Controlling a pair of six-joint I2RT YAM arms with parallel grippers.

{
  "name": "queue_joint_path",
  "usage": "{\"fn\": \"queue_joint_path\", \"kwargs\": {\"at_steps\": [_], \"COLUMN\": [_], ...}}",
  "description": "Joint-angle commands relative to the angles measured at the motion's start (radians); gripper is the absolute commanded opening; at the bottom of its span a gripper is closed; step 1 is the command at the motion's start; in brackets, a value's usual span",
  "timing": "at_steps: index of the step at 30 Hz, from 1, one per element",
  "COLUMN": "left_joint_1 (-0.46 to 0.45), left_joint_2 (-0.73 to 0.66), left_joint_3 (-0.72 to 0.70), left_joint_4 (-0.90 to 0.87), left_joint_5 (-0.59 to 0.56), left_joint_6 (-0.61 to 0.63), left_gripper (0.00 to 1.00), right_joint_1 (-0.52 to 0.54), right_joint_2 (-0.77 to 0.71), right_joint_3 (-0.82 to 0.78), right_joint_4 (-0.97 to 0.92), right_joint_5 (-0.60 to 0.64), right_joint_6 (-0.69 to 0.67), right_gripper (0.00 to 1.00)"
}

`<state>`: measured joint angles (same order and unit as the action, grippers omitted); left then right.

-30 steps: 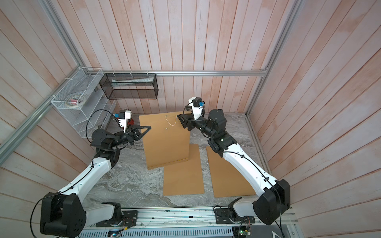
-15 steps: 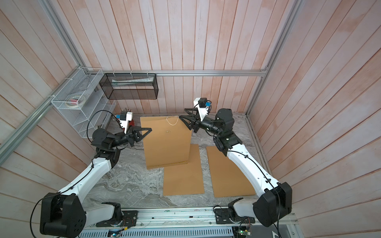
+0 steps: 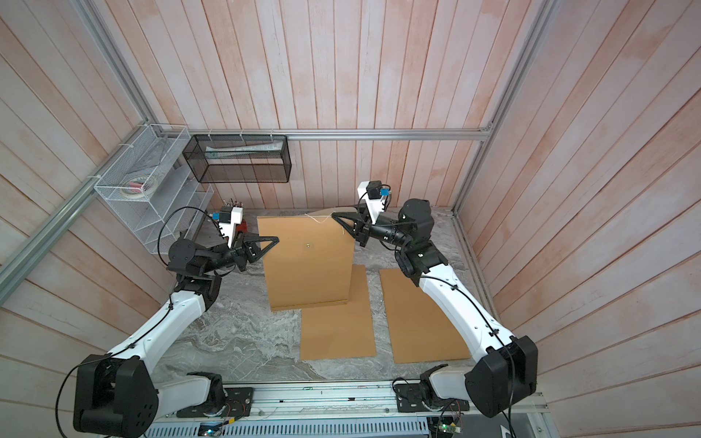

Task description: Open the file bag

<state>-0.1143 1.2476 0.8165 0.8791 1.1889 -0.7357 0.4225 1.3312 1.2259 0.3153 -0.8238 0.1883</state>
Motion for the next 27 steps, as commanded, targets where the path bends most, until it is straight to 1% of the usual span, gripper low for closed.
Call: {"fn": "queue_joint_path", "kwargs": {"at_steps": [1, 8, 9, 10, 11, 12, 13, 15, 16, 18, 22, 27], "left_joint_1": [-0.003, -0.001, -0.001, 0.0, 0.002, 0.004, 0.006, 0.014, 0.018, 0.024, 0.033, 0.033], "left_joint_2": [0.008, 0.024, 0.025, 0.026, 0.026, 0.026, 0.026, 0.027, 0.031, 0.042, 0.095, 0.168], "left_joint_3": [-0.011, -0.02, -0.022, -0.023, -0.024, -0.023, -0.023, -0.021, -0.02, -0.01, 0.043, 0.112], "left_joint_4": [0.052, 0.089, 0.094, 0.101, 0.106, 0.111, 0.116, 0.142, 0.166, 0.223, 0.344, 0.4], "left_joint_5": [0.008, 0.003, 0.002, 0.002, 0.0, -0.001, -0.004, -0.013, -0.018, -0.021, -0.014, -0.011], "left_joint_6": [-0.01, -0.027, -0.031, -0.035, -0.04, -0.044, -0.05, -0.071, -0.089, -0.136, -0.244, -0.315], "left_gripper": [0.0, 0.0, 0.02, 0.08, 0.18, 0.24, 0.28, 0.38, 0.4, 0.43, 0.43, 0.43], "right_joint_1": [-0.006, -0.015, -0.015, -0.014, -0.015, -0.016, -0.016, -0.016, -0.016, -0.016, -0.017, -0.015], "right_joint_2": [-0.027, -0.036, -0.036, -0.038, -0.038, -0.038, -0.038, -0.038, -0.038, -0.037, -0.031, -0.02], "right_joint_3": [0.006, -0.003, -0.003, -0.005, -0.006, -0.008, -0.008, -0.011, -0.012, -0.012, -0.013, -0.009], "right_joint_4": [0.015, 0.033, 0.035, 0.035, 0.036, 0.037, 0.037, 0.036, 0.036, 0.03, 0.019, 0.019], "right_joint_5": [-0.042, -0.062, -0.063, -0.064, -0.065, -0.068, -0.07, -0.071, -0.072, -0.072, -0.074, -0.09], "right_joint_6": [0.015, 0.029, 0.03, 0.029, 0.03, 0.031, 0.033, 0.033, 0.032, 0.03, 0.029, 0.038], "right_gripper": [0.14, 0.02, 0.0, 0.0, 0.0, 0.0, 0.0, 0.0, 0.0, 0.0, 0.0, 0.0]}}
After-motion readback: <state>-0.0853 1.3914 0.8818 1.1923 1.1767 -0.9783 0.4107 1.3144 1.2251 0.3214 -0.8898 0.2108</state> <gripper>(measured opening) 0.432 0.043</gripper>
